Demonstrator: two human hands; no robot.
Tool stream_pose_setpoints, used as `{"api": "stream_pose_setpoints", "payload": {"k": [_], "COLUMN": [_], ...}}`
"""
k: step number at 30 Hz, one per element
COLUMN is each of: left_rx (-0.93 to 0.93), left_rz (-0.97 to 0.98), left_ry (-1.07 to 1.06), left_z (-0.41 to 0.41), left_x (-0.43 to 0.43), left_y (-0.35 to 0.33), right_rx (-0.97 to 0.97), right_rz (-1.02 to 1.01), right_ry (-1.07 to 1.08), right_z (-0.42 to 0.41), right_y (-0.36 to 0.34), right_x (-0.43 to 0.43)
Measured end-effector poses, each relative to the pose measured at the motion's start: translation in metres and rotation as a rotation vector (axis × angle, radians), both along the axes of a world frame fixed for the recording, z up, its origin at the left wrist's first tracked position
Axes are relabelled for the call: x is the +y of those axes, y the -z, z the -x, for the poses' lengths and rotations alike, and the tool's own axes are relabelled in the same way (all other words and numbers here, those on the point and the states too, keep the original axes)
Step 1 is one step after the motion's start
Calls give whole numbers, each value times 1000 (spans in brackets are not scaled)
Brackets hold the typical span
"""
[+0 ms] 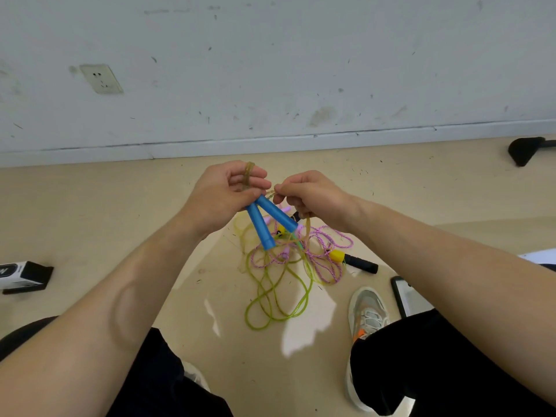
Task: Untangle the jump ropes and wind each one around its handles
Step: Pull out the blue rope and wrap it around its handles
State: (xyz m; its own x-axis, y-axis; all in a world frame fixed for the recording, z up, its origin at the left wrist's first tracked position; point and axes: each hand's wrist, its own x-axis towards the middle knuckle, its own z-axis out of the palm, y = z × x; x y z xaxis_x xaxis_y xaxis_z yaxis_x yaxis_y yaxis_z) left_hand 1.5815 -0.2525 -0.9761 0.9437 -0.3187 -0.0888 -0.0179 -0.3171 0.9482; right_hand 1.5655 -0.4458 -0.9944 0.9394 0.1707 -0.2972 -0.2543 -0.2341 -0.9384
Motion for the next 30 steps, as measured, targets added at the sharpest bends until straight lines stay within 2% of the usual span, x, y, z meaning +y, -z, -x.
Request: {"api": "stream_pose_setpoints", "payload": {"k": [5, 12, 15, 19, 22, 25, 28, 30], "left_rx": [-60, -114, -196, -333, -352, -240, -9, 136], "left_rz": [-71, -234, -289, -259, -167, -8, 196, 314], "left_ry": [-34, 48, 46, -162, -319, -439, -536, -576], "left_z": [1, 6, 2, 2, 7, 13, 15, 14], "left_x": [2, -1, -1, -7, -15, -21, -23, -22], "left_y": [3, 7, 11, 22, 26, 27, 24, 21], "right_rx": [-49, -117, -74, 13, -32, -245, -467, -534], "right_rz": [38, 177, 116, -27, 15, 260, 541, 636], "right_ry": [-7, -79, -65, 56, 97, 66, -46, -96], "right_z": [1, 7, 10, 21, 39, 49, 48, 47], "right_y": [-2, -10, -14, -19, -10, 5, 14, 18], "right_x": [0, 3, 7, 24, 45, 56, 54, 54]}}
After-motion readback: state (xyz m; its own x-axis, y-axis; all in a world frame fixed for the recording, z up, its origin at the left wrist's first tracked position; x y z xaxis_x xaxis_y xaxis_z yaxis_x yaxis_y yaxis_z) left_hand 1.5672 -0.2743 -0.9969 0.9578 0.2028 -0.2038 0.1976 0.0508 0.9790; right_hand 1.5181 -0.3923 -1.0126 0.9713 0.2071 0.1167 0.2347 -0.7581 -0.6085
